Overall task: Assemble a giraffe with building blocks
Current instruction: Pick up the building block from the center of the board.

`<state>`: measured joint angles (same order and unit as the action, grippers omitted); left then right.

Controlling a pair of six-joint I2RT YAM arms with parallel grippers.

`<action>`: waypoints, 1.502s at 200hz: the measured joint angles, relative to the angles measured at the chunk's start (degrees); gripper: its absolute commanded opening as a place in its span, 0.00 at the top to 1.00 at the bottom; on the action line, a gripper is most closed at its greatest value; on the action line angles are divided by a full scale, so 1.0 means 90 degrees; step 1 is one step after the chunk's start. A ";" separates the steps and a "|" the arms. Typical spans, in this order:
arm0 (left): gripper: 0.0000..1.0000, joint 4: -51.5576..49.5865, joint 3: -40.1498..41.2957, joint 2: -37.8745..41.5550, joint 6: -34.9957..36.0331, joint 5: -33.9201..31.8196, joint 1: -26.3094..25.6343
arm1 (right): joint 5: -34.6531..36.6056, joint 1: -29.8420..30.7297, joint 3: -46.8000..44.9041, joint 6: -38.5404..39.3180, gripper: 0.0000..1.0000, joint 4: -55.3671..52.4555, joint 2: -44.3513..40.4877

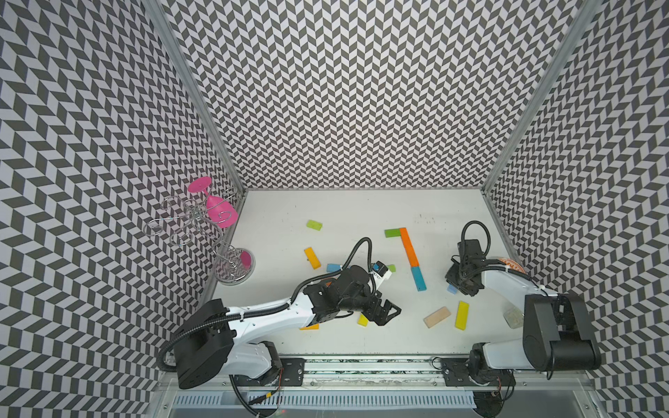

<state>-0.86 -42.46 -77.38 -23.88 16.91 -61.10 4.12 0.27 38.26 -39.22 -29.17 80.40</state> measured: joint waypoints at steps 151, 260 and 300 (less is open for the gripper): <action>0.11 0.0095 -0.2370 -0.3247 0.1513 -0.0580 -0.1353 | 0.0243 -0.0481 0.0146 -0.0668 0.82 -0.1008 -0.2858; 0.28 -0.0063 -0.3747 -0.4648 0.2276 -0.1328 -0.1537 | 0.0379 -0.0515 0.0083 -0.0840 0.81 -0.1661 -0.3373; 0.47 -0.0214 -0.4051 -0.5054 0.2494 -0.1613 -0.1545 | 0.0469 -0.0559 0.0083 -0.0840 0.81 -0.1814 -0.3546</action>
<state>-2.79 -78.91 -122.87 -1.43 2.39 -75.00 8.34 -4.75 39.00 -46.78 -45.50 48.49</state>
